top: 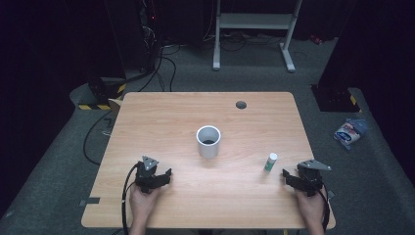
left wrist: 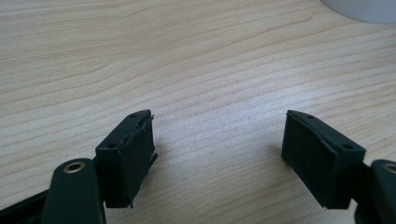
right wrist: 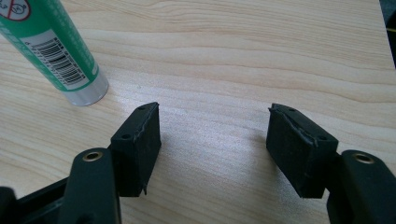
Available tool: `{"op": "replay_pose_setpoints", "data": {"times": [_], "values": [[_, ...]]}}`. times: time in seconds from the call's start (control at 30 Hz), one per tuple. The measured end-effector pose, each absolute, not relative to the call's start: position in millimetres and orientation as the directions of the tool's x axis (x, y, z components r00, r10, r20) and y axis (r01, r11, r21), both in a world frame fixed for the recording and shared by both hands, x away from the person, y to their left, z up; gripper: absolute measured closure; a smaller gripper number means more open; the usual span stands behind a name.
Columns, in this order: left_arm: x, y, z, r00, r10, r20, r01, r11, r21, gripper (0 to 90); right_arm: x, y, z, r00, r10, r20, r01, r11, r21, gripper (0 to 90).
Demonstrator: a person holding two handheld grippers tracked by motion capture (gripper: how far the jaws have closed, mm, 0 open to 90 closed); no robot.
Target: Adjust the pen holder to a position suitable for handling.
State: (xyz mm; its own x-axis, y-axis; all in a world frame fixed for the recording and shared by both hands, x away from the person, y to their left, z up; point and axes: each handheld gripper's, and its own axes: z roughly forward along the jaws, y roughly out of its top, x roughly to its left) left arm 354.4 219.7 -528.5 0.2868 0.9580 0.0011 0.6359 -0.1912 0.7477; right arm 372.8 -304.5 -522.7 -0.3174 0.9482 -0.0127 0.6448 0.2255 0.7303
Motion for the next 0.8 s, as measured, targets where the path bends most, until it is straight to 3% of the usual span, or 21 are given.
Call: {"op": "replay_pose_setpoints", "data": {"times": [0.8], "values": [[351.6, 214.9, -528.0, 0.238, 0.971, 0.001, 0.646, -0.16, 0.746, 27.4, 372.8, -304.1, -522.6, -0.318, 0.948, -0.013, 0.647, 0.227, 0.728, 34.5]]}}
